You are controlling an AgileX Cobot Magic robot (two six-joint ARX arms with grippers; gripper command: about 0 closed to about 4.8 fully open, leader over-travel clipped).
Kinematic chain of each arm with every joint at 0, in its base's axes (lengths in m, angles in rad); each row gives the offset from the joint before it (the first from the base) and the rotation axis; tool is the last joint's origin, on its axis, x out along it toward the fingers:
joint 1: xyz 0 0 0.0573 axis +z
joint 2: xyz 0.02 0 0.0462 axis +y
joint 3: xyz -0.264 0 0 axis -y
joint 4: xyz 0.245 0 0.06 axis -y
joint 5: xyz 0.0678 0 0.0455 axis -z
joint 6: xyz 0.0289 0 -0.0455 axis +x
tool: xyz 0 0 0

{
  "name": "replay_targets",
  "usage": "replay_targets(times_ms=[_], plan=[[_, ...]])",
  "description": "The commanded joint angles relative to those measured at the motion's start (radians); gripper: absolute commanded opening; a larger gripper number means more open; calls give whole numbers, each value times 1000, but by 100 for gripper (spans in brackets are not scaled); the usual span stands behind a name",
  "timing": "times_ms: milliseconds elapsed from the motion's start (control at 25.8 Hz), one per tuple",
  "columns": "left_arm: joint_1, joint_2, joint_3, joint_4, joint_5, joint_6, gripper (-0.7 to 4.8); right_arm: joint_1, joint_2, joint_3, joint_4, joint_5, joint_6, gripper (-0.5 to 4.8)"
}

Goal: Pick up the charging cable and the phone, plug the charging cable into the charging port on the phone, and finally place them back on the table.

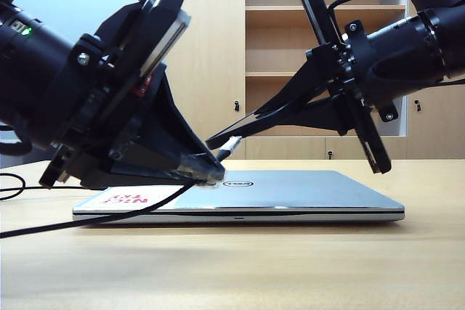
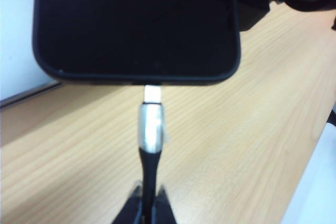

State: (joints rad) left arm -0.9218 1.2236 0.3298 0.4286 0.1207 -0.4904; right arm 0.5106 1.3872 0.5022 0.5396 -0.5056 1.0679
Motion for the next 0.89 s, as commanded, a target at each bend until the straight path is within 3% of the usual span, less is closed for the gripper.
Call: replay_targets(times_ms=[39,892], plan=[[2,-3,6,14,-1,-1,-6,-1,-9,5,35,-10,-30,-5],[2,-3,6,7,-1,-1,-6,-6,-9,5,32,-51,-76,-6]])
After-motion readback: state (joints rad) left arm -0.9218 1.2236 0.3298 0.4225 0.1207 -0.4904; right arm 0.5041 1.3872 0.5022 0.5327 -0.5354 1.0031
